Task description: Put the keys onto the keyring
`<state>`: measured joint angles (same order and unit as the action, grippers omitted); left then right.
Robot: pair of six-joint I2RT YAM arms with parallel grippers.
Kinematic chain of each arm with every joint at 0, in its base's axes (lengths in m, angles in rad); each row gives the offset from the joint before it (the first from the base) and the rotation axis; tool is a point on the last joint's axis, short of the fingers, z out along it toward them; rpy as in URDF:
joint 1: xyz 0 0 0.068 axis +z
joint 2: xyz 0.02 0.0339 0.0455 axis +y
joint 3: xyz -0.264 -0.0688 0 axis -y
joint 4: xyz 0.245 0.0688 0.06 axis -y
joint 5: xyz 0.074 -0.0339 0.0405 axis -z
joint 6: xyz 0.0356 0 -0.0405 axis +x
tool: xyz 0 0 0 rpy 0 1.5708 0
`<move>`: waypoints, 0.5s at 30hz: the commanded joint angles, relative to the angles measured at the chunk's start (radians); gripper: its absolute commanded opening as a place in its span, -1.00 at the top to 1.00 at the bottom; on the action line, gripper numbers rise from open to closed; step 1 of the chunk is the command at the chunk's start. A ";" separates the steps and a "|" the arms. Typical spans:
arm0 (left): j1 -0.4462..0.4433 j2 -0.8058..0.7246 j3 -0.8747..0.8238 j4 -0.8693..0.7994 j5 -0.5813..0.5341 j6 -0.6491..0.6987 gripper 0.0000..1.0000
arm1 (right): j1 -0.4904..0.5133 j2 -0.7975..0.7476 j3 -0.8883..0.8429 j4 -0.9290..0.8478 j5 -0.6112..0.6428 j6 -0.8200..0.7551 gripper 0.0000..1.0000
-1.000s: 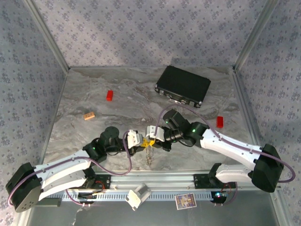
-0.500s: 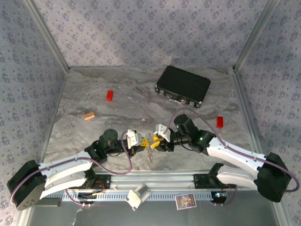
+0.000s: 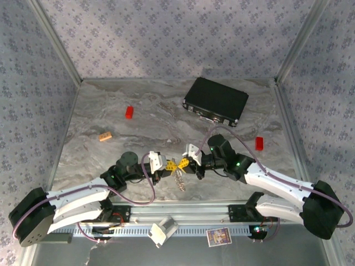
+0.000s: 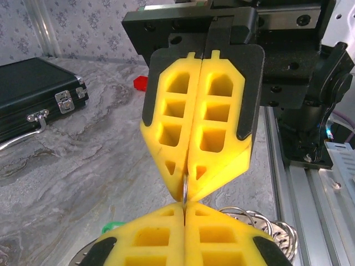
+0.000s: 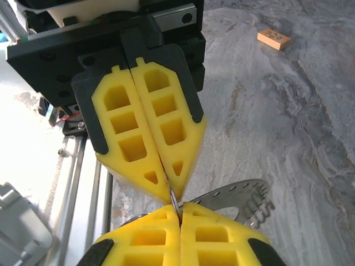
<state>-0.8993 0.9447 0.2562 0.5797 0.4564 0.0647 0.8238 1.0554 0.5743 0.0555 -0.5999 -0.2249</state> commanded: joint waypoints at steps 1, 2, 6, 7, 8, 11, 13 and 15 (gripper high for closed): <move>-0.006 -0.005 0.014 0.010 -0.006 0.010 0.62 | -0.003 -0.015 0.025 -0.048 -0.025 -0.027 1.00; -0.006 -0.007 0.028 -0.030 -0.010 0.026 0.57 | -0.002 -0.012 0.043 -0.079 -0.021 -0.048 1.00; -0.006 -0.006 0.078 -0.161 -0.009 0.079 0.54 | 0.015 0.006 0.126 -0.245 0.017 -0.142 1.00; -0.006 -0.007 0.086 -0.174 -0.007 0.086 0.53 | 0.020 0.013 0.145 -0.282 0.030 -0.166 1.00; -0.007 -0.006 0.093 -0.188 -0.004 0.092 0.53 | 0.027 0.022 0.167 -0.320 0.041 -0.191 1.00; -0.007 0.002 0.115 -0.224 0.008 0.109 0.53 | 0.043 0.043 0.215 -0.399 0.071 -0.239 1.00; -0.007 0.008 0.126 -0.234 0.018 0.115 0.53 | 0.055 0.057 0.239 -0.430 0.094 -0.260 1.00; -0.008 0.015 0.137 -0.244 0.029 0.118 0.54 | 0.069 0.071 0.263 -0.453 0.110 -0.277 1.00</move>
<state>-0.8997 0.9501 0.3538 0.3721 0.4576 0.1524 0.8742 1.1122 0.7837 -0.3027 -0.5232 -0.4343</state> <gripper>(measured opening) 0.231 0.042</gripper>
